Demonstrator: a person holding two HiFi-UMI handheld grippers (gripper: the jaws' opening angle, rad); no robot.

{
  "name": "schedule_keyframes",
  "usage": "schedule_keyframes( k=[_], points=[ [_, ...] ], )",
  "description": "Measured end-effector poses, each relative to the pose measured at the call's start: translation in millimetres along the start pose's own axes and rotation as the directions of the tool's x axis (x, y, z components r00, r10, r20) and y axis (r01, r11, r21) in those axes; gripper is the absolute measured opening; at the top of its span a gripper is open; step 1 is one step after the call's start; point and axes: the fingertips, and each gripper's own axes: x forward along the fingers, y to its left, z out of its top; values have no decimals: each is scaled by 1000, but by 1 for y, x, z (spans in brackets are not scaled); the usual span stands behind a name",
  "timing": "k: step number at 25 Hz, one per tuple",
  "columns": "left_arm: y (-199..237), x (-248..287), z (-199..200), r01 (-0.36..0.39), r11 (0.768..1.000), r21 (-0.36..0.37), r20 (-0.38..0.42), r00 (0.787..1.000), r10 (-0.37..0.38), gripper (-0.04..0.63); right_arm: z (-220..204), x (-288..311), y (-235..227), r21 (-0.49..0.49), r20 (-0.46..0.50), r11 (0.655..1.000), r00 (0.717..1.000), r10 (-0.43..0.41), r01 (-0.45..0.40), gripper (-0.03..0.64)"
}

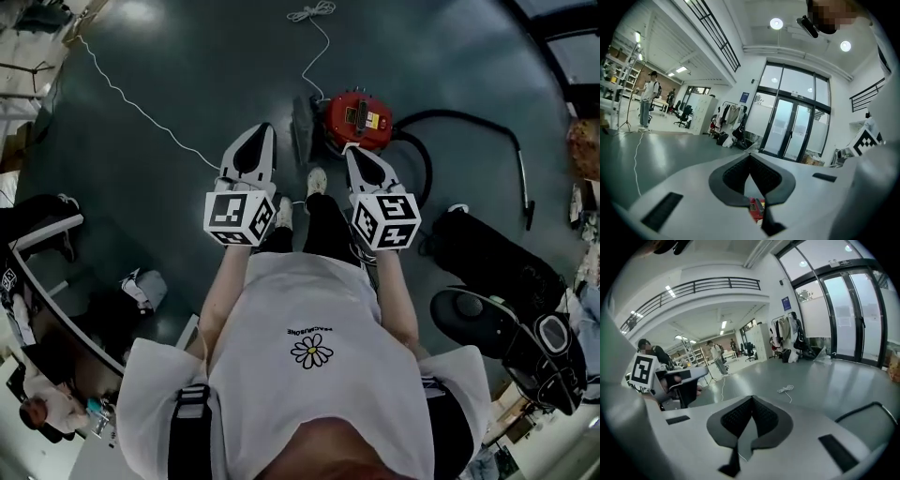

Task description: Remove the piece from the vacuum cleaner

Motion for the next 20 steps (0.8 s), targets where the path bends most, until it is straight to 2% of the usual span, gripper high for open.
schedule_keyframes(
  k=[4, 6, 7, 9, 11, 13, 15, 17, 20],
  points=[
    [18, 50, -39, -27, 1000, -11, -122, 992, 25, 5, -23, 65, -59, 8, -121, 1000, 992, -29, 30, 12],
    [30, 81, -80, -14, 1000, -25, -232, 973, 8, 5, -50, 108, -92, 39, -203, 998, 978, -35, 43, 12],
    [37, 99, -109, -5, 999, -49, -314, 949, -10, 30, -66, 132, -109, 53, -245, 997, 969, -35, 50, 12],
    [50, 136, -176, -14, 990, -143, -472, 880, -56, 163, -96, 179, -139, 48, -322, 997, 946, -36, 55, 12],
    [65, 168, -241, -58, 972, -229, -576, 813, -87, 229, -126, 224, -165, -20, -396, 998, 916, -57, 54, 12],
    [74, 190, -305, -106, 953, -282, -658, 744, -112, 235, -157, 262, -186, -99, -464, 994, 881, -90, 49, 12],
    [75, 195, -364, -172, 930, -325, -727, 674, -129, 234, -185, 287, -200, -133, -519, 990, 849, -101, 36, 12],
    [76, 191, -410, -239, 920, -310, -779, 619, -102, 234, -206, 306, -213, -135, -562, 991, 821, -95, 21, 12],
    [76, 177, -458, -258, 937, -236, -838, 543, -62, 234, -221, 326, -228, -162, -619, 987, 778, -105, 4, 12]
  ],
)
